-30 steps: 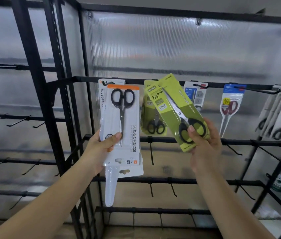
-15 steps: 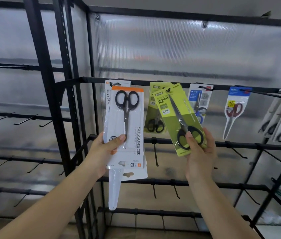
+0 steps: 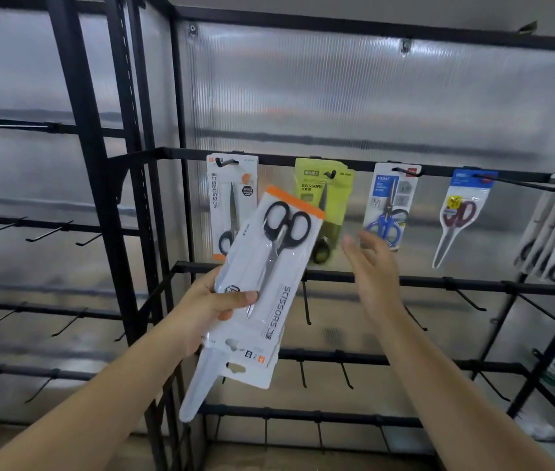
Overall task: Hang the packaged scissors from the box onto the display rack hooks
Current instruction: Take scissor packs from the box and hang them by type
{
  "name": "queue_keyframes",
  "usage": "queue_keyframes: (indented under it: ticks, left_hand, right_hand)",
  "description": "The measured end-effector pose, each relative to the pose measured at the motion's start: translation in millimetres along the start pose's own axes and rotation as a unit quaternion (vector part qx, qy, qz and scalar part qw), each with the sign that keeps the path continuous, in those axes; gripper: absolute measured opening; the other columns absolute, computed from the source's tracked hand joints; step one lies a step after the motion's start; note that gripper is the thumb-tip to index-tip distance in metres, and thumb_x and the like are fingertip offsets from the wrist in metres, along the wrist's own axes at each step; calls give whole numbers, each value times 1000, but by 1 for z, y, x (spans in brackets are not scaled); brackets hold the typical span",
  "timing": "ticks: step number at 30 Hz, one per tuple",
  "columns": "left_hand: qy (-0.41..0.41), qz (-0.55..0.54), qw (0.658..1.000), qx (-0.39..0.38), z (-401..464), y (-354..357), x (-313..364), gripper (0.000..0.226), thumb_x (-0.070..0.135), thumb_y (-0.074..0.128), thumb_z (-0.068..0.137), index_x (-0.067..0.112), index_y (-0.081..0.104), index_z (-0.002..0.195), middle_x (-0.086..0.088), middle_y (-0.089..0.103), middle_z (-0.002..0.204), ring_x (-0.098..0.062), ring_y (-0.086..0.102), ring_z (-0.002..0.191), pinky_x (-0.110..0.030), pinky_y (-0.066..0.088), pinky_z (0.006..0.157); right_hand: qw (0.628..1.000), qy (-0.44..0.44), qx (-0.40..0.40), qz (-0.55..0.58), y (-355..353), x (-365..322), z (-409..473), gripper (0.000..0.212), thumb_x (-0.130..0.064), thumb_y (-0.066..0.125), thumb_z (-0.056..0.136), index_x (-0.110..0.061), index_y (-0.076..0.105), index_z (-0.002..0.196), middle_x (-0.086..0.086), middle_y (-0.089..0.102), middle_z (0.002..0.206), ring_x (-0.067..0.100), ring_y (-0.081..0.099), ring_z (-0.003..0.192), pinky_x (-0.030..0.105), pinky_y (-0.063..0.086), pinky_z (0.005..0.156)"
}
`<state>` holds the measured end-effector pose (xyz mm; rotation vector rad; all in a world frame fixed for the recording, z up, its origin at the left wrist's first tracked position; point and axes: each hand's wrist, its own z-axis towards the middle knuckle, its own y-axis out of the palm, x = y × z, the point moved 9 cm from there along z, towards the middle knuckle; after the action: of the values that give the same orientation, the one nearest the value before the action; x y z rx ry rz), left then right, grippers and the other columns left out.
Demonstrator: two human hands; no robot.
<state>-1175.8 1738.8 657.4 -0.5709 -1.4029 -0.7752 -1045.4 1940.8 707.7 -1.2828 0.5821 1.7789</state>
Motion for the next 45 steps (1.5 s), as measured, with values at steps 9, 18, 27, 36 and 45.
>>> queue_keyframes:
  ticks: [9,18,27,36,45]
  left_hand:
    - [-33,28,998,-41,-1,21,-15,30,16,86,60,22,69,84,2,57,63,-10,46,53,-17,43,49]
    - [-17,-162,986,32,5,10,-13,31,32,61,76,17,67,102,-10,72,102,-26,71,88,-32,57,63]
    - [57,-208,972,94,6,9,-2,36,5,70,64,11,68,99,-7,74,97,-23,72,84,-30,57,60]
    - [92,-138,981,96,-14,-40,22,29,4,70,66,19,72,91,-8,73,98,-24,72,84,-31,57,61]
    - [117,-123,972,163,-32,-77,33,21,11,72,64,24,74,79,-6,75,92,-22,72,78,-31,57,58]
  right_hand:
    - [993,92,-60,48,7,3,0,36,5,75,70,-15,54,91,8,68,93,19,67,74,26,54,50]
    - [938,175,61,292,-29,42,-13,26,8,64,80,-3,52,101,13,63,100,16,67,68,22,53,49]
    - [905,269,-95,315,22,64,-47,26,-6,68,69,-8,60,94,3,73,78,17,69,72,27,52,60]
    - [950,57,-264,157,30,25,-31,82,1,77,57,-39,46,122,5,71,93,23,69,85,37,56,65]
    - [964,53,-229,122,77,18,-52,36,9,68,75,-22,68,94,-2,73,85,16,69,77,31,57,66]
